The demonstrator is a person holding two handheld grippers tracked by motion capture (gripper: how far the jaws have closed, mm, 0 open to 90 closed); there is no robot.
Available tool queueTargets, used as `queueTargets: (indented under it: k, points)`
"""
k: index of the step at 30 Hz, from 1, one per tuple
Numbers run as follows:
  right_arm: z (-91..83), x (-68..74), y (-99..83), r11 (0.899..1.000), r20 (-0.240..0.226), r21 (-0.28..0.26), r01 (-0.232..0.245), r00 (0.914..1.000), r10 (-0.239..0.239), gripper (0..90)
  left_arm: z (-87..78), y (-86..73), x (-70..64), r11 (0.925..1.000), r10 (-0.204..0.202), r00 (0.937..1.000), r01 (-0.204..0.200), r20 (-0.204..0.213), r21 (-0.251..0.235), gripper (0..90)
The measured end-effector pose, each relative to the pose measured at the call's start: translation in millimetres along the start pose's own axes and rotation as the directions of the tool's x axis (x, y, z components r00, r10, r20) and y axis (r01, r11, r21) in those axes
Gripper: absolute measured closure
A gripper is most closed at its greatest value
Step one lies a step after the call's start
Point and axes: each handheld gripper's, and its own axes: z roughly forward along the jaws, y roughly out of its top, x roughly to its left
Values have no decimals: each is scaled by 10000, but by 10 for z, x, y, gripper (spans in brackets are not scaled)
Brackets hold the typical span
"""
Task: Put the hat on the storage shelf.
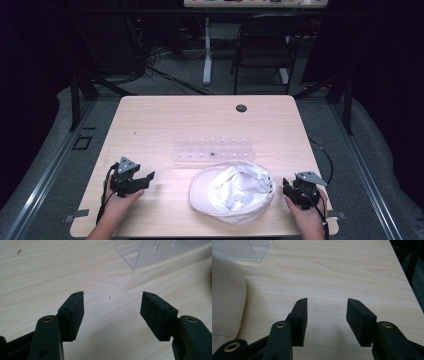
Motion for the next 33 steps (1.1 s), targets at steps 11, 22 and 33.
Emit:
queueTargets:
  k: [11,22,33]
  points:
    - [-93,62,3,9983,-209,549,198,9996,-187,561,-42,13,26,9995,-268,9994,272,198,-184,464]
    - [-146,50,97,9886,-600,1502,-133,9979,225,558,-43,35,0,9997,-262,9996,261,142,31,482]
    - [-179,55,306,9555,-1328,2949,33,9904,376,554,-37,25,27,9991,-303,9995,304,-47,293,478]
